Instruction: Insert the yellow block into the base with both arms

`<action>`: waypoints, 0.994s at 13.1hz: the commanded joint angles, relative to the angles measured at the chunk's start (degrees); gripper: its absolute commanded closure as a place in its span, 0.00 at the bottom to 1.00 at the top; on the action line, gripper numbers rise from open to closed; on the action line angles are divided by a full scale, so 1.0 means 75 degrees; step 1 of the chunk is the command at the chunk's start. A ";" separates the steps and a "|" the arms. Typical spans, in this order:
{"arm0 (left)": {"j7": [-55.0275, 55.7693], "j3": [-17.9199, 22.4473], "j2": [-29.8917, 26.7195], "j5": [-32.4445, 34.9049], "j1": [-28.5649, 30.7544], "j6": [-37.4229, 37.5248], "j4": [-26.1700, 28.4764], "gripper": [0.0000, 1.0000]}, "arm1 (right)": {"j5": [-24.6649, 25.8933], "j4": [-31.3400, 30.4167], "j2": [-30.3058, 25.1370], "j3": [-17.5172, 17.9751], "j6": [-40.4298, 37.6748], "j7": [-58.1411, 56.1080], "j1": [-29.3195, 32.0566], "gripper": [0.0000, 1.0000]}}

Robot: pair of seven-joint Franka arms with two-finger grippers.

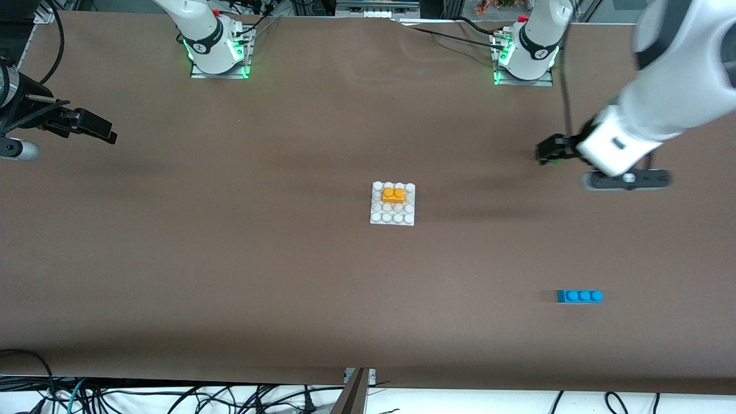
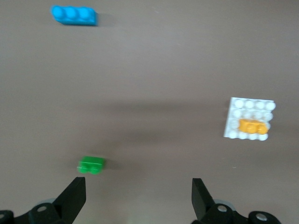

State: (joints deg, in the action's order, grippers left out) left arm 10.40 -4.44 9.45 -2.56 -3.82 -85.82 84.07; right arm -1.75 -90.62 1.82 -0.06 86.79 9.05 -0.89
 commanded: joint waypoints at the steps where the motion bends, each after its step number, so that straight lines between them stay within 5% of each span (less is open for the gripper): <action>1: -0.0987 -0.0007 -0.0529 -0.0150 0.0777 -0.0704 0.0936 0.00 | -0.0106 -0.0023 -0.0066 -0.0004 0.0018 -0.0117 0.0037 0.01; 3: -0.1129 0.0298 -0.1525 -0.0174 0.0814 -0.2075 0.2624 0.00 | -0.0106 -0.0023 -0.0066 -0.0004 0.0018 -0.0117 0.0037 0.01; 13: -0.1106 0.0275 -0.1588 0.0213 0.0498 -0.0968 0.2103 0.00 | -0.0106 -0.0012 -0.0066 -0.0004 0.0018 -0.0105 0.0037 0.01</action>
State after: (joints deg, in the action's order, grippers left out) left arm 2.98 -2.46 -1.98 -2.12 0.55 -94.44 100.45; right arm -1.75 -90.62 1.82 -0.06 86.79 9.05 -0.89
